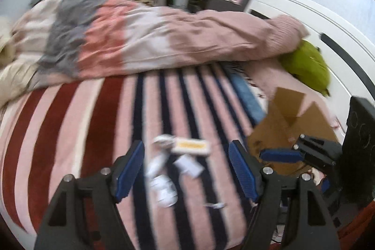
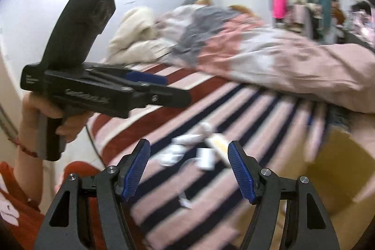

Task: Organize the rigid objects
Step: 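Grasp the white double-dome case with the right tool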

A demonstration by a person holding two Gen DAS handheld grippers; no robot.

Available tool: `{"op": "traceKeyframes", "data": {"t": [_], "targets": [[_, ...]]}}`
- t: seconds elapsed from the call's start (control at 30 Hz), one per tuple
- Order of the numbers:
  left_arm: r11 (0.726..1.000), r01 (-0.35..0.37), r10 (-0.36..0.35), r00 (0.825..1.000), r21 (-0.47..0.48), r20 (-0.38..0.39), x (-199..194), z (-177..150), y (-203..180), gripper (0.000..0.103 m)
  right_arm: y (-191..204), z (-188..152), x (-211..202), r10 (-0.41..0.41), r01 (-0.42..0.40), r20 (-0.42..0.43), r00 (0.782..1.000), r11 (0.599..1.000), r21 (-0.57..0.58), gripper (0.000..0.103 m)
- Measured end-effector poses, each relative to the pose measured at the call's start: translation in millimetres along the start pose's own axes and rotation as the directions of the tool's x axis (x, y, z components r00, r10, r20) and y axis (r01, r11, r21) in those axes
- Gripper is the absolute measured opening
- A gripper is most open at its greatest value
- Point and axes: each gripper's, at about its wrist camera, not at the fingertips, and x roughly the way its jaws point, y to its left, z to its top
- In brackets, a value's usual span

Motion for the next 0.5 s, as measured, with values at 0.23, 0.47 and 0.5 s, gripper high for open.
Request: {"op": "traceKeyframes", "data": {"t": [0.23, 0.47, 0.5], "targets": [[0.995, -0.054, 0.050, 0.998, -0.087, -0.045, 17.2, -43.0, 60.6, 0.072, 17.1, -20.6, 101.1, 0.069, -0.060, -0.164, 0.984, 0.997, 0.058, 0.066], [0.985, -0.066, 0.053, 0.994, -0.157, -0.091, 43.8, -62.6, 92.8, 0.072, 17.9, -44.8, 162.8, -0.022, 0.039, -0.209, 0.978, 0.996, 0.077, 0.066], [0.984, -0.068, 0.052, 0.994, -0.162, -0.097, 46.8, -64.6, 96.0, 0.072, 18.0, -46.7, 167.0, -0.025, 0.043, -0.210, 0.977, 0.996, 0.082, 0.066]]}}
